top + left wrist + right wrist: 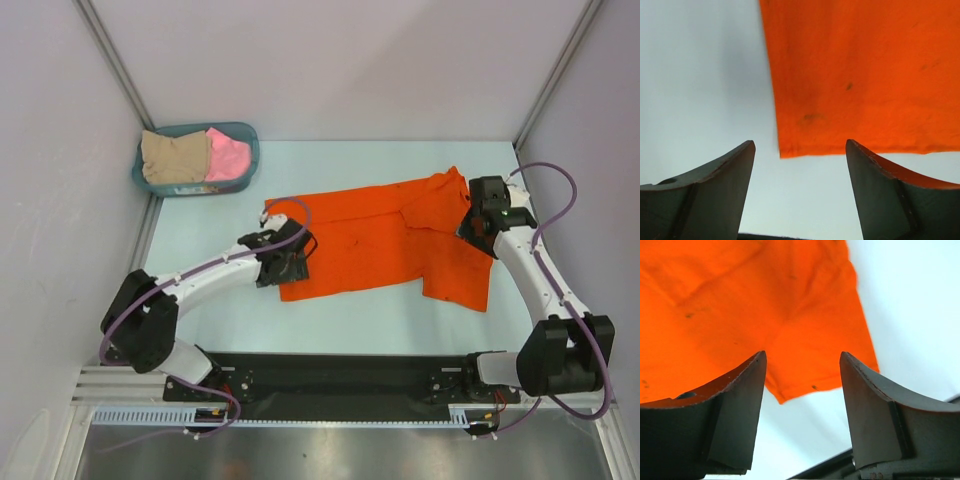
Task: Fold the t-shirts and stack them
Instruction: Fold the tshirt
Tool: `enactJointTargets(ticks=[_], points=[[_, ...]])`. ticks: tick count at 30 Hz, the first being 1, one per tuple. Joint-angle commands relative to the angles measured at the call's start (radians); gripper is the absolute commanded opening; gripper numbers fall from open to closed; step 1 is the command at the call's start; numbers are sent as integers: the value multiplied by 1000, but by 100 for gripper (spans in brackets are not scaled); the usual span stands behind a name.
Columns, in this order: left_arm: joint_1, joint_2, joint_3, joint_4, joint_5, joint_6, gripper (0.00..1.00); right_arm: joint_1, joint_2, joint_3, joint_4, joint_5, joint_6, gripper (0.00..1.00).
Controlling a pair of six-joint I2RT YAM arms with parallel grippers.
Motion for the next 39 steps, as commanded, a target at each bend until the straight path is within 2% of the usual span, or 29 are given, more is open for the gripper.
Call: enactJointTargets(ticks=[1,4,7,10,20,27,35,37,39], points=[[-82,-48,-67,-66,-28,-171,79,-1,1,-14,-110,101,68,66],[-136,-50,-130,-50,-56,-272,76,-2,-13,-20,-135,94,69,65],[-137,21,-127,-22,-54,-258,71,-1,-60,-42,-138,97,82,58],[-137,58,-98,-49,-91,-251,65,-1,-99,-66,-132,114,86,55],[-108,13,-138,10,-111,-226,52,-21,-111,-102,-111,111,70,55],[-70,47,-150,38,-56,-221,52,-48,-98,-105,-107,85,89,55],[-55,81,-167,66,-11,-221,47,-102,-101,-85,-109,82,66,55],[-51,86,-167,69,-5,-218,41,-116,-104,-88,-109,88,63,55],[-51,95,-178,85,4,-218,40,-130,-105,-102,-109,96,72,55]])
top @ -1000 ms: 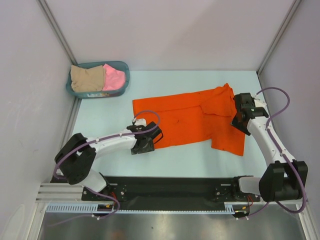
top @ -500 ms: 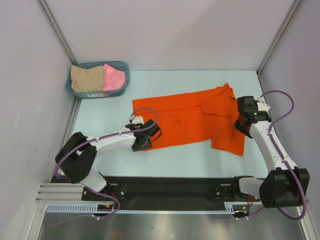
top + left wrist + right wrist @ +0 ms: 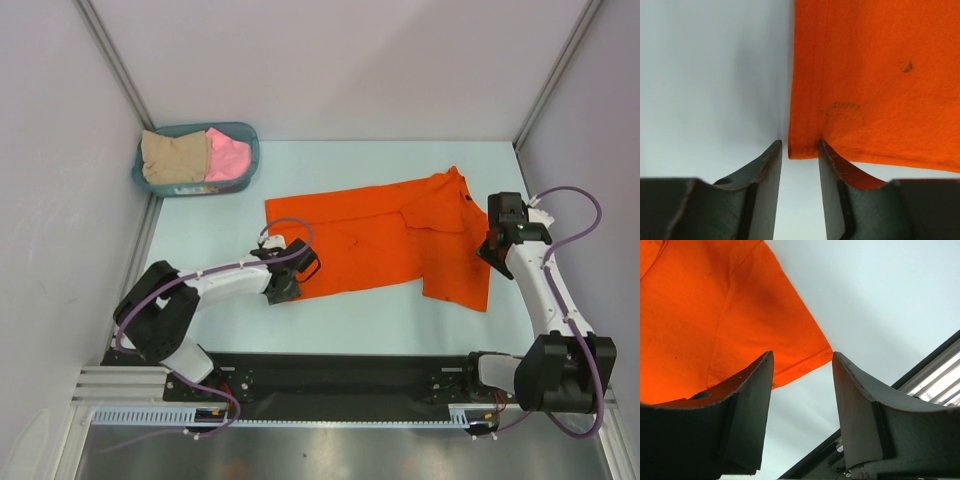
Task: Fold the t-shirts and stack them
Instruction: Fold the tshirt
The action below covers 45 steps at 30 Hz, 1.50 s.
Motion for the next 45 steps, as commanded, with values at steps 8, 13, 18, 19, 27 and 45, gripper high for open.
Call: enactJointTargets(ticks=[8,13,18,19,27,45], points=[[31,-15,-53,102,35,67,15,-102,55,-80,67,-28,26,49],[31,-44,-65,168,104,124,2,-175,93,-175,230,-120,-6,15],[51,-55,-74,218,139,170,1,-189,164,-193,331,-159,-78,33],[57,-58,-76,225,147,179,1,-189,170,-200,361,-171,-89,35],[93,-38,-80,272,221,205,1,-188,216,-221,421,-176,-109,45],[111,-104,-142,277,228,196,0,-191,305,-261,446,-116,-48,8]])
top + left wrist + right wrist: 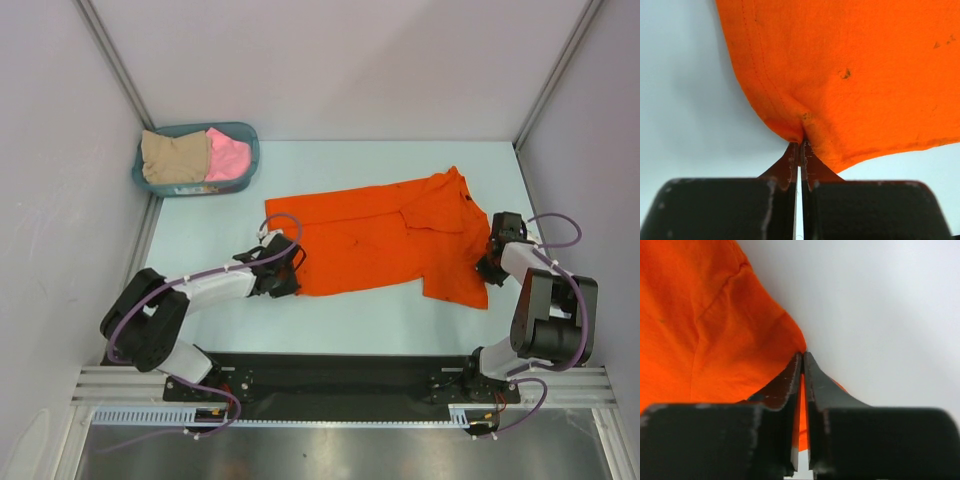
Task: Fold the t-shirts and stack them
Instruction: Fold the tshirt
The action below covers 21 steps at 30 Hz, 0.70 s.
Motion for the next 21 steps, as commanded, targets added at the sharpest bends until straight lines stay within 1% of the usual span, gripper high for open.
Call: enactJointTargets(ticks=[1,2,5,8,9,12,14,16,18,21], points=[[6,-34,-26,-28,-2,11,0,-11,14,-23,-53,107,35,4],[4,-44,-29,-31,-4,13,0,-11,-12,-25,-65,118,41,0],[6,-56,-31,-53,-8,3,0,-11,-35,-19,-125,141,66,0],[4,-103,-54,-60,-19,-6,0,-4,-89,-14,-160,164,61,0],[6,-131,-57,-68,-27,-9,0,-4,-128,-14,-165,176,55,0],[9,-174,-58,-94,-48,-7,0,3,-219,-8,-122,143,9,0],[18,-188,-51,-113,-51,-7,0,38,-251,0,-91,129,-34,0],[21,-203,-42,-134,-56,-1,0,80,-252,35,-62,149,-46,0],[24,-209,-17,-157,-70,2,0,95,-221,70,-53,143,-48,0],[45,-231,18,-197,-85,9,0,109,-128,141,-41,95,-45,0]])
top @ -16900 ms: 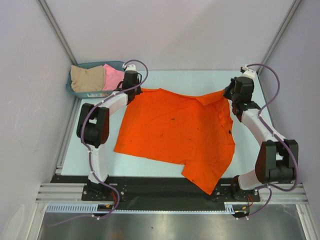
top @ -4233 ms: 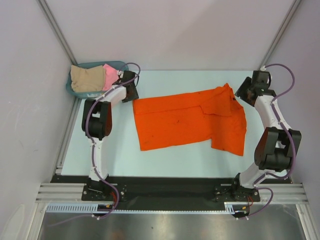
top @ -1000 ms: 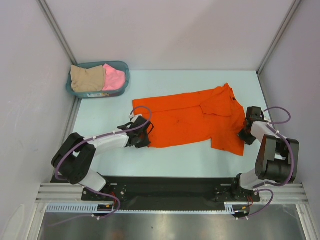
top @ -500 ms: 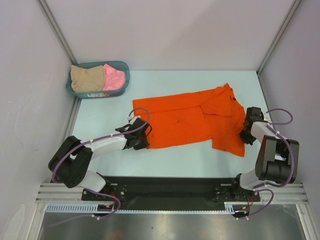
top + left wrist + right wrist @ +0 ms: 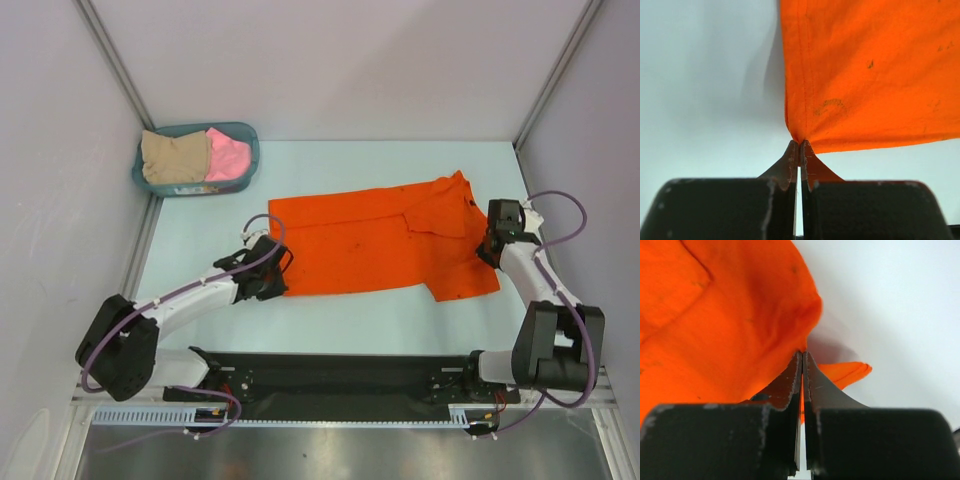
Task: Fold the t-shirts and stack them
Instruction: Fold the tshirt
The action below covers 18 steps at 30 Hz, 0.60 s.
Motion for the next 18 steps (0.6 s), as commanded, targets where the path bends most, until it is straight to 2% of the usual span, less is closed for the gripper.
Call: enactJointTargets(ticks=[1,4,8,13,18], points=[[50,-49,67,-67,-63,19,0,15,84,105,48,-14,-18,0],[111,-46,96,-61,-53,62,0,41,144,185,57,-12,-16,0],[168,67,186,-55,-16,124,0,50,228,290,69,-29,-24,0],[177,138,245,-21,64,140,0,46,337,457,46,-32,-45,0],[162,182,240,11,121,129,0,10,391,542,28,-27,-70,0]])
